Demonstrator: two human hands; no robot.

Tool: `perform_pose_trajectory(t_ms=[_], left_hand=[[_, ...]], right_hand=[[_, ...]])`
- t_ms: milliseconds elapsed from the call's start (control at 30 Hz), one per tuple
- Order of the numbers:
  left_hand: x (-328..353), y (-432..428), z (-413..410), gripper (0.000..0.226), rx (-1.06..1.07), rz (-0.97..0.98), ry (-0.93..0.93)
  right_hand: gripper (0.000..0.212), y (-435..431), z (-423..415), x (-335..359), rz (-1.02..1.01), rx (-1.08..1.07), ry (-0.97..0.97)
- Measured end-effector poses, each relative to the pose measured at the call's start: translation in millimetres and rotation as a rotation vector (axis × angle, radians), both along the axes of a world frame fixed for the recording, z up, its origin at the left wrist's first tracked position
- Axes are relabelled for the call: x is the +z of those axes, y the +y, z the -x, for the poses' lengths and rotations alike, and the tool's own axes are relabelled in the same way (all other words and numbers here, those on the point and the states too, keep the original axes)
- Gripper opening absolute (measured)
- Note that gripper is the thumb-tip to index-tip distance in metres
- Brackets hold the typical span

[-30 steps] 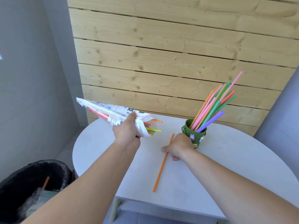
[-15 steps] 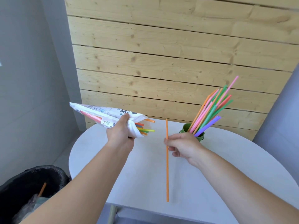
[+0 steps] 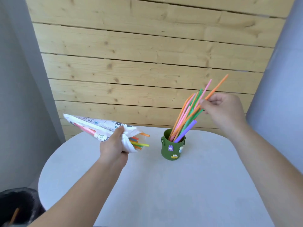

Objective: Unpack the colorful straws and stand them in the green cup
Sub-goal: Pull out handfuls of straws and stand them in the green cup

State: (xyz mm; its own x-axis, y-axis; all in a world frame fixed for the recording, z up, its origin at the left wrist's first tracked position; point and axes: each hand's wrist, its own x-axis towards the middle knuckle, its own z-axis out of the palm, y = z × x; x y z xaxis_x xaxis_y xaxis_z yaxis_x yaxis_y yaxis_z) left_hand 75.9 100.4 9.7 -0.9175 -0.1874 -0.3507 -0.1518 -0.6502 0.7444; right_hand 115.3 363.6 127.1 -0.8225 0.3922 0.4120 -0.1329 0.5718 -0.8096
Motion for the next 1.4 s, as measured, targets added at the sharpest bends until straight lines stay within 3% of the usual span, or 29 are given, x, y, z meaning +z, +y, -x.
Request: perform_pose_trajectory(t_ms=[167, 267, 400, 567, 667, 833, 1200, 1333, 1400], left_hand=[[-2.0, 20.5, -0.9, 0.042, -0.015, 0.010, 0.004], [-3.4, 25.1, -0.8, 0.046, -0.019, 0.005, -0.002], [-2.4, 26.8, -2.3, 0.042, -0.005, 0.001, -0.005], [-0.2, 25.7, -5.2, 0.035, -0.020, 0.011, -0.010], [1.5, 24.2, -5.6, 0.033, -0.012, 0.006, -0.007], [2.4, 23.4, -6.9, 0.041, 0.005, -0.005, -0.013], [1.5, 25.9, -6.4, 0.044, -0.008, 0.017, 0.001], [5.7, 25.6, -7.9, 0.041, -0.006, 0.020, 0.018], [7.1, 25.8, -8.5, 0.041, 0.000, 0.010, 0.023]], right_hand=[[0.015, 2.5, 11.0, -23.3, -0.009, 0.058, -0.155], [0.011, 6.4, 16.7, -30.1, -0.006, 0.011, -0.131], [0.016, 10.8, 22.0, -33.0, 0.041, -0.031, -0.074], [0.022, 3.2, 22.7, -41.8, 0.060, 0.059, -0.230], [0.029, 4.0, 24.0, -37.6, 0.199, 0.058, -0.279], [0.039, 6.8, 23.0, -24.9, 0.309, -0.022, -0.215], [0.033, 12.2, 19.1, -28.8, 0.222, -0.045, -0.139], [0.049, 19.2, 21.0, -25.0, 0.220, -0.125, -0.069], [0.050, 21.0, 21.5, -24.3, 0.124, -0.163, -0.082]])
